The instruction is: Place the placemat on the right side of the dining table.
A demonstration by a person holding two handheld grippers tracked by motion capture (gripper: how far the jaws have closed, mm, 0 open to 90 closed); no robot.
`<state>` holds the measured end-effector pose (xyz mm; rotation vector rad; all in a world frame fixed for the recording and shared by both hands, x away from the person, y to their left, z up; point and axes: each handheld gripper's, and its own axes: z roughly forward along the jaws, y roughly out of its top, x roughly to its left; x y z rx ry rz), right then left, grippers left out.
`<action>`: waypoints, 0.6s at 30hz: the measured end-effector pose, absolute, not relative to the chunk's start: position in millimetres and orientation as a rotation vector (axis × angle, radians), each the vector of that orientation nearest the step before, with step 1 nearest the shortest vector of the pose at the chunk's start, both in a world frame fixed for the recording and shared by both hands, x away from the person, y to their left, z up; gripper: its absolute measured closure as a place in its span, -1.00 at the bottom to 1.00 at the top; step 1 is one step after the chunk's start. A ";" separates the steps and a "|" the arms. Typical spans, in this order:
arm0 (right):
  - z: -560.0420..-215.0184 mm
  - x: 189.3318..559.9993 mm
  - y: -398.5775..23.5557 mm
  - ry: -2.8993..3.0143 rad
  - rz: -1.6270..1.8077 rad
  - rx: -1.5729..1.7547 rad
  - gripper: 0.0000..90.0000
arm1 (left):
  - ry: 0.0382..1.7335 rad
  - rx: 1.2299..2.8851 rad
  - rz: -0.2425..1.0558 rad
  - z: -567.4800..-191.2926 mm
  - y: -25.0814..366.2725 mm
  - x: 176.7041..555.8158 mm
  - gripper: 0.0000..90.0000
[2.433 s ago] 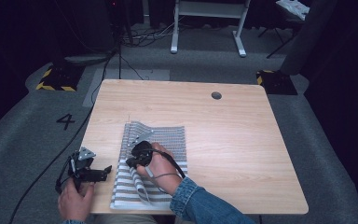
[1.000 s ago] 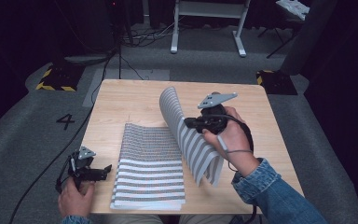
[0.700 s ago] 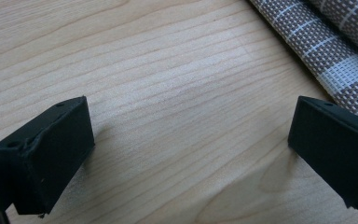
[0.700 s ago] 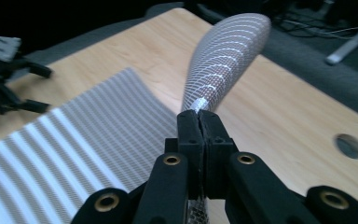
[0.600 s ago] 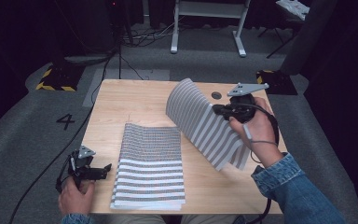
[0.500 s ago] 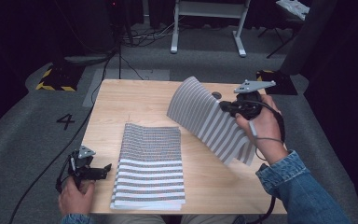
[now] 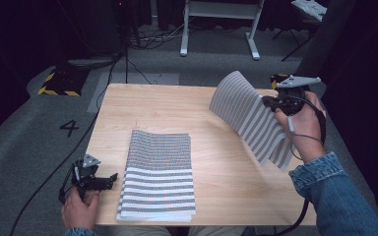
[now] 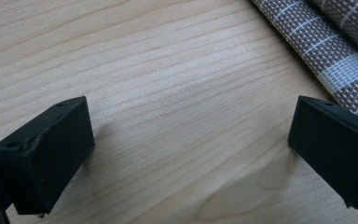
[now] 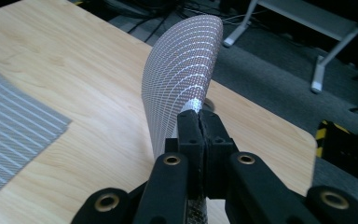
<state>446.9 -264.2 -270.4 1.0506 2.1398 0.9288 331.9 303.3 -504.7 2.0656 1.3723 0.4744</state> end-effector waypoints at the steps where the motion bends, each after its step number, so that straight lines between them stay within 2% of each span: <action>1: -270.4 446.9 -264.2 2.140 0.929 1.051 0.98 | 1.372 2.066 0.473 -504.7 303.3 331.8 -1.00; 10: -271.4 456.9 -311.2 2.048 0.827 1.122 0.98 | 1.375 2.063 0.473 -504.8 303.0 330.2 -1.00; 18: -275.2 461.1 -335.2 1.999 0.760 1.148 0.98 | 1.378 2.062 0.477 -504.8 302.8 329.5 -0.99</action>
